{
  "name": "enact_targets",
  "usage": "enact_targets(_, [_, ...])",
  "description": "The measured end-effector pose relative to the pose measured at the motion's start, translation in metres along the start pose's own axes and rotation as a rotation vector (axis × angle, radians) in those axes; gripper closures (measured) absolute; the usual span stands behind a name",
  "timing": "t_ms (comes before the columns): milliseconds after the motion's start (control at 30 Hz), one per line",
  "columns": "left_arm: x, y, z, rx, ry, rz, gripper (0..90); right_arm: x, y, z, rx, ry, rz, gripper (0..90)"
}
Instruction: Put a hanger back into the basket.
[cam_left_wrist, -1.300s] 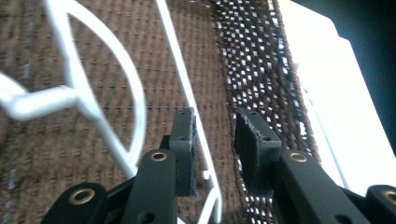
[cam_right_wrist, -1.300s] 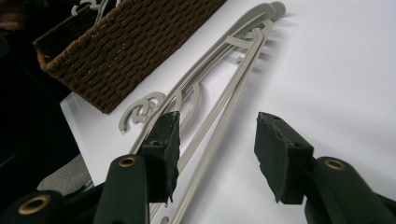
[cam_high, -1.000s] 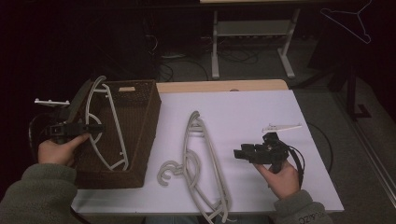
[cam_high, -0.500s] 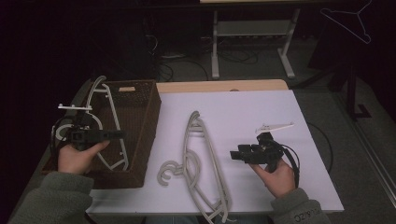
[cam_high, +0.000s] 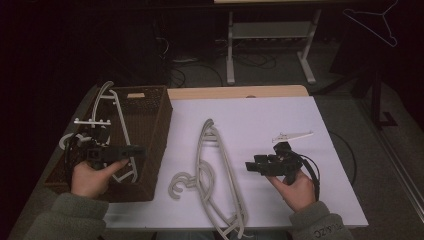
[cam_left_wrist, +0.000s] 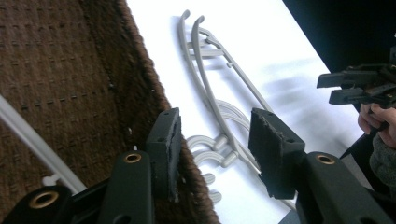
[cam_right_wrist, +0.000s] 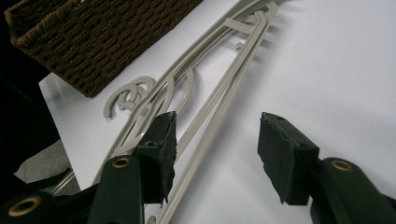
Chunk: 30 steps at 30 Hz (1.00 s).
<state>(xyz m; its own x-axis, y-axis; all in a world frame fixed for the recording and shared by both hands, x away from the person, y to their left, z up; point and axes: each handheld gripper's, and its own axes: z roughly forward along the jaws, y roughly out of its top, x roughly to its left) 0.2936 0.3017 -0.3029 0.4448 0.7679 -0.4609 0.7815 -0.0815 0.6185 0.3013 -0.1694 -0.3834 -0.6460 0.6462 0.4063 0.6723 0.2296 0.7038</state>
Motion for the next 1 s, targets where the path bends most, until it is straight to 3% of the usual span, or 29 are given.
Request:
enact_targets(500, [-0.032, -0.019, 0.02, 0.017, -0.07, 0.053, 48.5, 0.007, -0.001, 0.004, 0.02, 0.0, -0.025, 44.3])
enact_targets(1000, [-0.061, -0.055, 0.07, 0.046, -0.106, 0.072, 45.3, 0.021, 0.0, 0.032, 0.104, 0.027, -0.078, 45.7])
